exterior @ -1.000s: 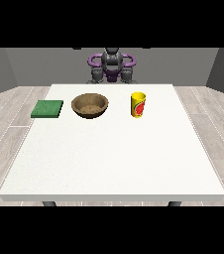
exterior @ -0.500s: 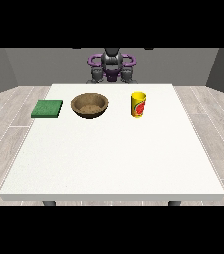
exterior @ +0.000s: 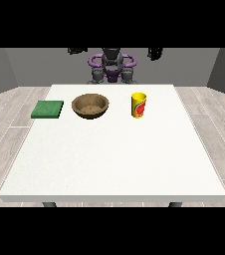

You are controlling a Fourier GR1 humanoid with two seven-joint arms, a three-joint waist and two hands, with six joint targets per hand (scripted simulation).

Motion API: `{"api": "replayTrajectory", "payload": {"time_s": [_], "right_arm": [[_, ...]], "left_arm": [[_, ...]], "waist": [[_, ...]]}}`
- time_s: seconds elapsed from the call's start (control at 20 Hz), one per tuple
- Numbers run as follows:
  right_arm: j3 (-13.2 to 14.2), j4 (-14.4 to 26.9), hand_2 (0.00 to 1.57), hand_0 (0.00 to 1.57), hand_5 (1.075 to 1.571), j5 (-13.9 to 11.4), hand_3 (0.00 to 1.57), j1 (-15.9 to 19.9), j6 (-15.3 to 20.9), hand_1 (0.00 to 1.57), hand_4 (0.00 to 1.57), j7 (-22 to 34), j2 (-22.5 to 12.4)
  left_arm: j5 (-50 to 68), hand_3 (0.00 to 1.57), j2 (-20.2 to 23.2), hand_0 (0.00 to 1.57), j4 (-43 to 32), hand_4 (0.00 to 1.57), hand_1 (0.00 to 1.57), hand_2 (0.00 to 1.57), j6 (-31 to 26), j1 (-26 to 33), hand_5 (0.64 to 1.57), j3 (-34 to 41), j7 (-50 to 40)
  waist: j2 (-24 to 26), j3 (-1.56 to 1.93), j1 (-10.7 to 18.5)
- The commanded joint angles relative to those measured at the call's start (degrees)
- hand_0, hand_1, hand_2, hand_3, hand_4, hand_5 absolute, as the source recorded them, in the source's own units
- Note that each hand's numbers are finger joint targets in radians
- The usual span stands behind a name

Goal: Pick the cup and pour the ball into the bowl, then pick the bowl and place it on the pad

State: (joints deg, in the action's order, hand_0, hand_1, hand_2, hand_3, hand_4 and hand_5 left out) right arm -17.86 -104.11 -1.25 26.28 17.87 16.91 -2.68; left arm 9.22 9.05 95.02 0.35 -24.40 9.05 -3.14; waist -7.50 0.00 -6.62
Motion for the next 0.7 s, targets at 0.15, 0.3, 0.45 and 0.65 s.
{"api": "replayTrajectory", "payload": {"time_s": [0.15,0.3,0.45,0.65], "right_arm": [[3.35,-6.81,0.00,0.00,1.569,4.29,0.00,-3.10,-6.14,0.00,0.00,-1.51,-3.62],[4.97,-8.19,0.00,0.00,1.568,2.20,0.00,1.65,-4.51,0.00,0.00,0.37,-3.68],[9.41,-3.83,0.00,0.00,1.567,4.18,0.00,-1.23,-6.43,0.00,0.00,-3.11,-4.01],[10.60,-6.17,0.00,0.00,1.569,4.96,0.00,0.31,-7.87,0.00,0.00,-0.09,-4.81]], "left_arm": [[-2.32,0.00,1.18,0.00,-12.32,0.00,0.00,0.00,-2.26,4.22,1.435,3.66,15.24],[-2.95,0.00,0.36,0.00,-18.91,0.00,0.00,0.00,-3.12,4.64,1.409,4.99,25.40],[-4.24,0.00,0.32,0.00,-22.92,0.00,0.00,0.00,-4.48,3.64,1.400,2.49,25.89],[-4.60,0.00,0.63,0.00,-32.73,0.00,0.00,0.00,-4.32,0.64,1.409,4.27,32.14]], "waist": [[-3.63,-0.02,-3.41],[-8.80,-0.10,-4.06],[-5.10,-0.01,-0.12],[-6.07,-0.03,-1.97]]}}
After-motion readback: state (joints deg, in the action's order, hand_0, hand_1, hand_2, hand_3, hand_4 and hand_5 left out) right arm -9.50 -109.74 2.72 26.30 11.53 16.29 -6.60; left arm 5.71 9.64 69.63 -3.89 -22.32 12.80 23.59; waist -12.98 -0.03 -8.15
